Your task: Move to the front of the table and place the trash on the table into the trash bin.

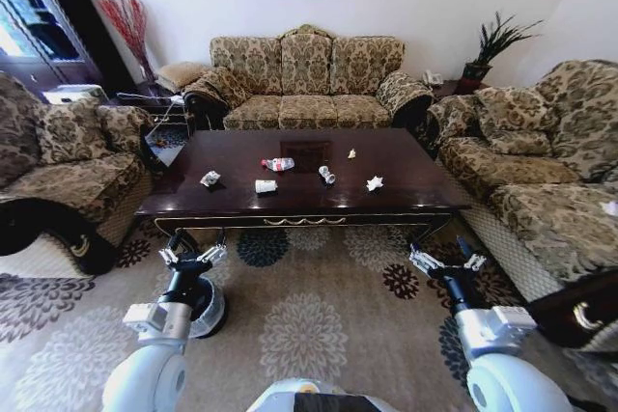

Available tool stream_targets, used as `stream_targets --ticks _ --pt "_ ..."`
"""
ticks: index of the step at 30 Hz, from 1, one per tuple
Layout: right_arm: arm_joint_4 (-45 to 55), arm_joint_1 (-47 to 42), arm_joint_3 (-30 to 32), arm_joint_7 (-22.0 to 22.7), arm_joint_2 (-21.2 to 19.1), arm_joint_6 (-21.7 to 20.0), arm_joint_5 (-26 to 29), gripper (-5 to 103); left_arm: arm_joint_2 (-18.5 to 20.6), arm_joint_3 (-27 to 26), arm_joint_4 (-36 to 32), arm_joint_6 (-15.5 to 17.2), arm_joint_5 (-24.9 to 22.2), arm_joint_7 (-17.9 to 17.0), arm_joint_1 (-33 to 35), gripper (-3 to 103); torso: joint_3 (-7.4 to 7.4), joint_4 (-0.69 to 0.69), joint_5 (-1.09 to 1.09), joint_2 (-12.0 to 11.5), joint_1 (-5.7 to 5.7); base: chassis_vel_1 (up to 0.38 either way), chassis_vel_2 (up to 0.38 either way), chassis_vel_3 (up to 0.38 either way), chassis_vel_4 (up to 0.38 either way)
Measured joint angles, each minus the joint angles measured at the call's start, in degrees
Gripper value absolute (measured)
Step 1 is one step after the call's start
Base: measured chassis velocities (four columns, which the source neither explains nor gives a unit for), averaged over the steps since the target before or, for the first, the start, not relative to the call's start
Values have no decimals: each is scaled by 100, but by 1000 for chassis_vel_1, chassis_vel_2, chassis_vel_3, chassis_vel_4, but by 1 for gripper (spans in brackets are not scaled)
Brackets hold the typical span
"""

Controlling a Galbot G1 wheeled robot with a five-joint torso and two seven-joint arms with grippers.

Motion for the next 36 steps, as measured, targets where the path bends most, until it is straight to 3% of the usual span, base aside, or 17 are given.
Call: stream_targets --ticks 15,19,22,24,27,36 --pt "-129 68 -121 -32 -1 23 -47 100 -74 -53 23 -58 30 1 82 100 0 1 4 0 0 328 261 -330 -249" --pt "-164 129 -157 -35 -4 38 -45 100 -102 -60 153 -126 10 6 98 100 -1 -1 -6 1 0 407 339 -399 -314" --pt "-238 175 -158 -42 -5 50 -29 100 -112 -59 269 -161 -1 10 100 100 0 2 4 0 0 383 318 -386 -291" --pt "-299 179 -131 -42 -26 60 -12 100 -111 -62 388 -163 -47 12 62 100 -1 -2 -7 1 -1 196 223 -186 -186" --pt "-331 177 -121 -43 -35 65 -8 100 -100 -79 488 -160 -101 11 20 100 -1 1 -4 1 -1 142 52 -83 -132" --pt "-429 180 -158 -43 -37 65 -52 100 -90 -17 1807 -130 -223 145 -350 100 0 -1 3 0 0 -49 -41 36 15"
